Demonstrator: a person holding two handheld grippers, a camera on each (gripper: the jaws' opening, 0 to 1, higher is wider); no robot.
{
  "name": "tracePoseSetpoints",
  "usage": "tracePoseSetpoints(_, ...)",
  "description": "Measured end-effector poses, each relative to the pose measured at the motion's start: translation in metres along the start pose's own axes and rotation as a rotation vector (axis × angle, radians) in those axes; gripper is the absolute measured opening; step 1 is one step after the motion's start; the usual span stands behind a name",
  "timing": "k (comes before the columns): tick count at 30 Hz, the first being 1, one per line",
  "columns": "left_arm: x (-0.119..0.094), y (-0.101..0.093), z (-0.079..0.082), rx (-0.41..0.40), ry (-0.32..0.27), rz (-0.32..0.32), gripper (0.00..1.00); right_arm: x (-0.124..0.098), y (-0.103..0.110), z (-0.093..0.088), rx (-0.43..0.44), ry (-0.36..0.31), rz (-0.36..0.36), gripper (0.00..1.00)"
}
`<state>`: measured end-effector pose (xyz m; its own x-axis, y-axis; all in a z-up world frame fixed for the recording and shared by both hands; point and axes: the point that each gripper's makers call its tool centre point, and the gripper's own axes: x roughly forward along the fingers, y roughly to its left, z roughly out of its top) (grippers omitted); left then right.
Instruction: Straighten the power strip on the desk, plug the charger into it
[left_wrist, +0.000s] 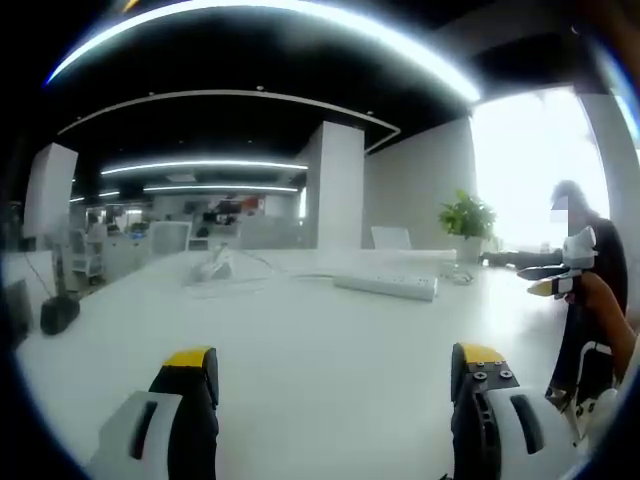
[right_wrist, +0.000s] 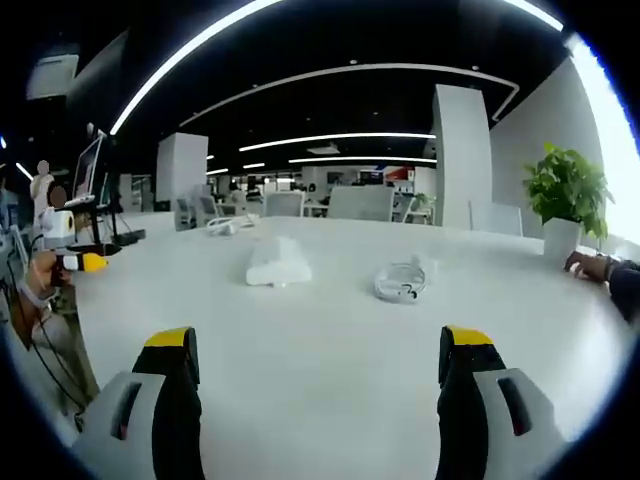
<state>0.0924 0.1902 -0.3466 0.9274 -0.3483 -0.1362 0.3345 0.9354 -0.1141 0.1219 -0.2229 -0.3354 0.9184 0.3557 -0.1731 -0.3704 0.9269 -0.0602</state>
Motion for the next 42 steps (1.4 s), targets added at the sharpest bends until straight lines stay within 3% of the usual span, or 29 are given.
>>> tracePoseSetpoints(12, 0.000, -0.002, -0.001, -0.002, -0.002, -0.002, 0.99, 0.003, 0.004, 0.012, -0.024, -0.005, 0.014, 0.99)
tracePoseSetpoints(20, -0.001, -0.002, -0.001, -0.006, -0.003, -0.006, 0.99, 0.020, 0.018, 0.029, -0.079, -0.005, 0.071, 0.99)
tracePoseSetpoints(42, -0.002, -0.003, -0.003, -0.007, -0.002, -0.013, 0.99, 0.068, 0.059, 0.077, -0.066, -0.086, 0.185, 0.99)
